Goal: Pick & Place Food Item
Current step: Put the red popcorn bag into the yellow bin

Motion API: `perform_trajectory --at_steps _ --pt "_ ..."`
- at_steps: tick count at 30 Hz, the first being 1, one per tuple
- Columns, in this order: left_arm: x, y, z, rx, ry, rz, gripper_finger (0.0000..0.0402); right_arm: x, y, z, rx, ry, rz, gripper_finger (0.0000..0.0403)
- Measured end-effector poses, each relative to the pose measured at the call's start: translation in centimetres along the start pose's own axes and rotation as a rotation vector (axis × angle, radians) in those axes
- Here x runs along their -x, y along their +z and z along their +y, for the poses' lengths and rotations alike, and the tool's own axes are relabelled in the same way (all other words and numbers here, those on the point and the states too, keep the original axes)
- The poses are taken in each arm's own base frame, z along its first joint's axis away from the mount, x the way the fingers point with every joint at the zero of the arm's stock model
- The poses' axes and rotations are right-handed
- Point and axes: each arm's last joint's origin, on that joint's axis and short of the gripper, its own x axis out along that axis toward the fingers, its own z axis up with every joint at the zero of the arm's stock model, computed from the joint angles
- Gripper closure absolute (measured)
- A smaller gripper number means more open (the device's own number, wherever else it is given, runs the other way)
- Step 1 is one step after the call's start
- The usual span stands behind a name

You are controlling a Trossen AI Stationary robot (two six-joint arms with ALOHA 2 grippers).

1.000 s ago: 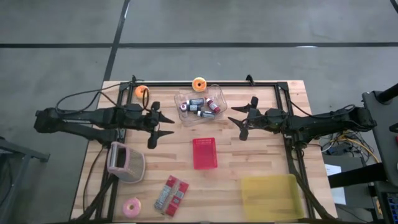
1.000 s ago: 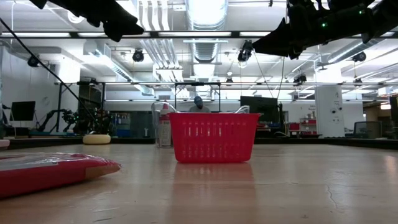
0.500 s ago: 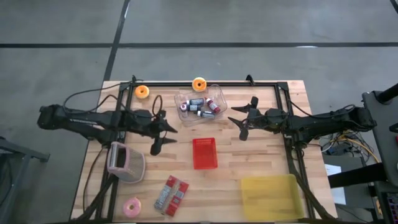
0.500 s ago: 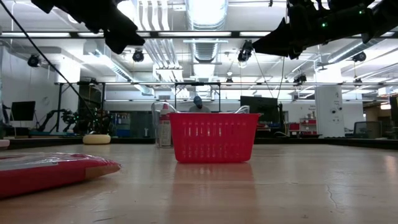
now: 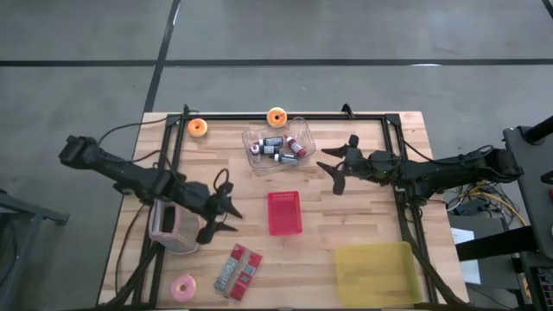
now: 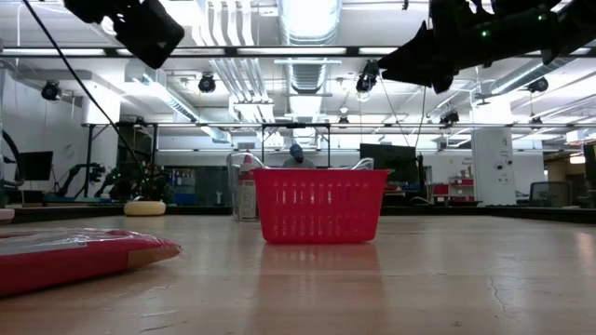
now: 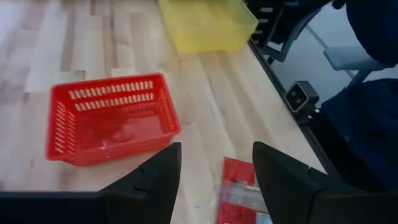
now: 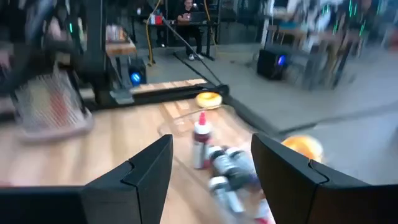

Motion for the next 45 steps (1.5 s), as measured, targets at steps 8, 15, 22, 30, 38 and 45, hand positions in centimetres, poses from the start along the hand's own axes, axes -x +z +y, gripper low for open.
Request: perform_trajectory --at_steps 8,15,22,30,38,45 --pt "-0.8 -0.6 -1.6 0.061 0.053 0.015 0.0199 0.0 0.1 -0.2 -0.281 -0.022 -0.014 0.0188" --pt "-1.6 -1.3 -3.0 0.052 0.01 0.065 0.0199 -0.3 -0.3 -0.1 -0.267 -0.015 0.012 0.0188" --pt "-3.1 -1.8 -4.1 0.057 -0.021 0.085 0.02 -1.0 -1.3 0.1 -0.255 -0.02 0.068 0.0188" --pt "-4.3 -2.4 -4.2 0.088 -0.013 0.13 0.02 -1.8 -2.5 0.3 -0.237 -0.029 0.123 0.0188" --pt "-4.4 -2.4 -4.2 0.06 -0.012 0.126 0.02 -1.8 -2.2 0.6 -0.252 0.036 0.108 0.0188" --pt "-4.5 -2.5 -4.2 0.08 -0.009 0.13 0.02 -1.6 -1.7 1.4 -0.271 0.221 0.091 0.0188"
